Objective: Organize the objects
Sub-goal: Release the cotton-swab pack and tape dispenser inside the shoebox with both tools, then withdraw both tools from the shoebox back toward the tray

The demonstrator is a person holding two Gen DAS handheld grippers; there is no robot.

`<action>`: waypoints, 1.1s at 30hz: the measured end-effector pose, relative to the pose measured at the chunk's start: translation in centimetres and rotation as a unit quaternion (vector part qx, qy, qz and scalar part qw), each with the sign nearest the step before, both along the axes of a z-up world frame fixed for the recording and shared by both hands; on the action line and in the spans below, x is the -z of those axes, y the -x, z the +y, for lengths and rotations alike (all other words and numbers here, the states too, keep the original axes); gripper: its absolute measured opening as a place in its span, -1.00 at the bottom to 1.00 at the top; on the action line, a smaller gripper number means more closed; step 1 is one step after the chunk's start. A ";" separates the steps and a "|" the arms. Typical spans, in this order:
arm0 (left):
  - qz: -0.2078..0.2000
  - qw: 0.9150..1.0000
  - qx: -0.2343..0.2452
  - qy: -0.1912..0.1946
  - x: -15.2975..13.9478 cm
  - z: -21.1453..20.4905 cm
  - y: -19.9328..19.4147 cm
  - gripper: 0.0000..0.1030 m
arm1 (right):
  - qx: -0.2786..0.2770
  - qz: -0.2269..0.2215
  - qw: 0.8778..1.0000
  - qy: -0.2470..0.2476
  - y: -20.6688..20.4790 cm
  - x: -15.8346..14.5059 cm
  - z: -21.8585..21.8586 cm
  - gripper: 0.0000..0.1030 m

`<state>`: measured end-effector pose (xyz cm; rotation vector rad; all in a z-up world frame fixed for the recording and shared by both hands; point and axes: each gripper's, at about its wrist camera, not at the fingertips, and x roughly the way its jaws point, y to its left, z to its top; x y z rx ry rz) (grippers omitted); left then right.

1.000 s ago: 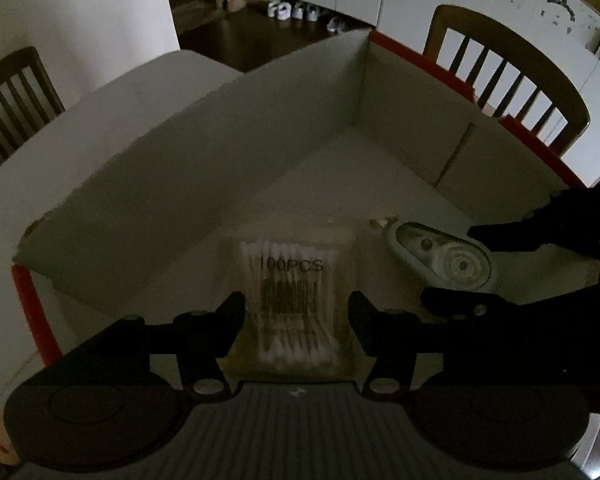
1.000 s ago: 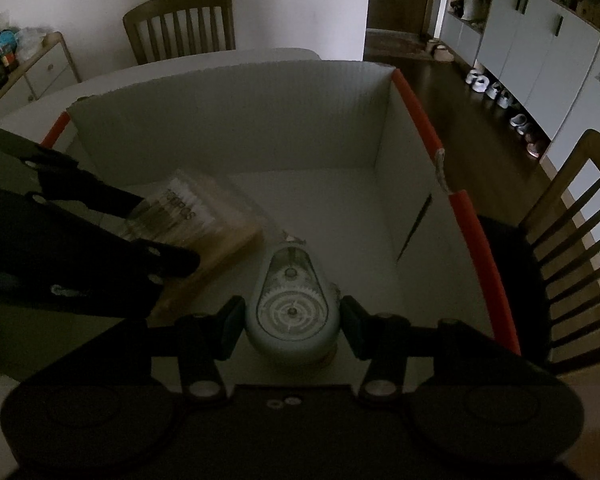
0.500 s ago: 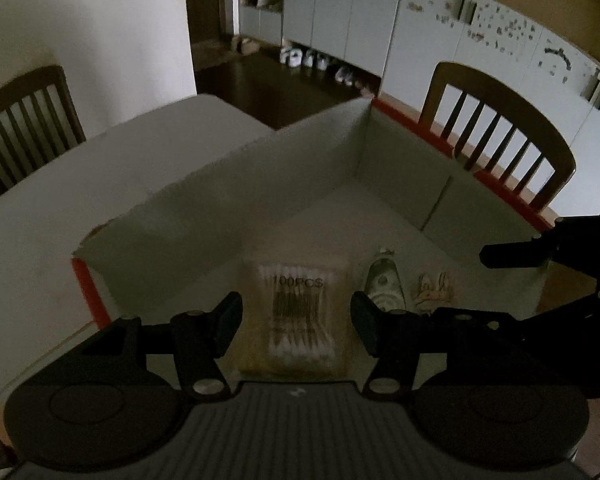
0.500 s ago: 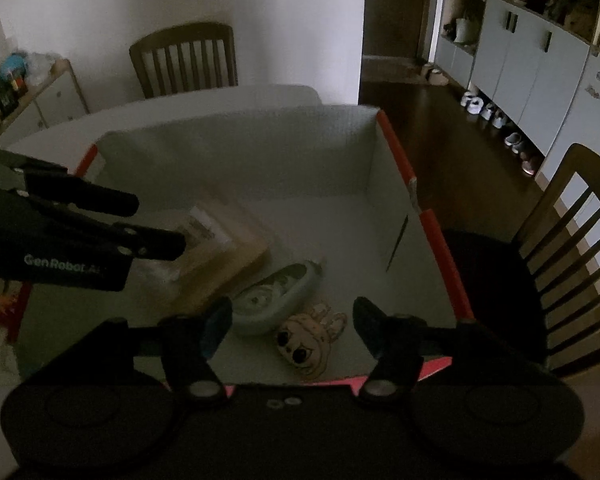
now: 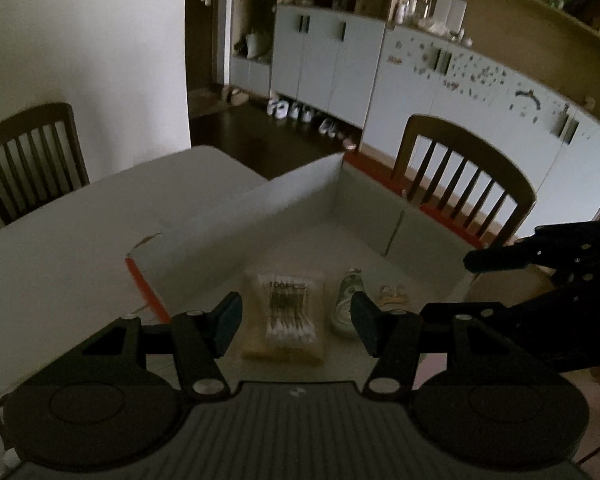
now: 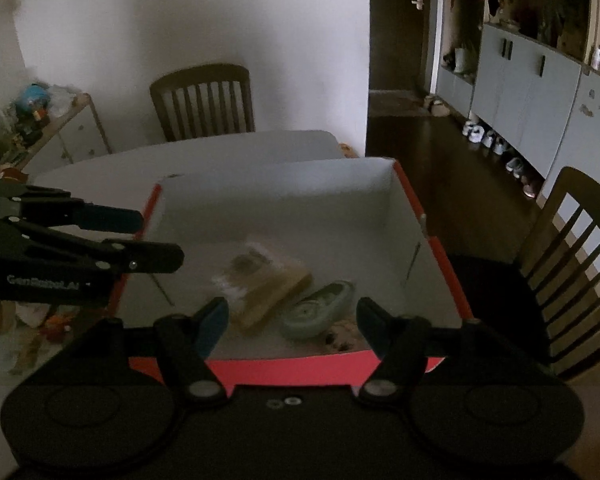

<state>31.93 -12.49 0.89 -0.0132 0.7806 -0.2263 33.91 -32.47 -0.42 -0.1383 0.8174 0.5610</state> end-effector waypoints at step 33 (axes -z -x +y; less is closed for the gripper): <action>-0.040 0.994 -0.097 0.012 -0.5 14.6 16.3 0.60 | 0.015 -0.021 0.996 -0.082 12.8 -2.1 10.0 0.78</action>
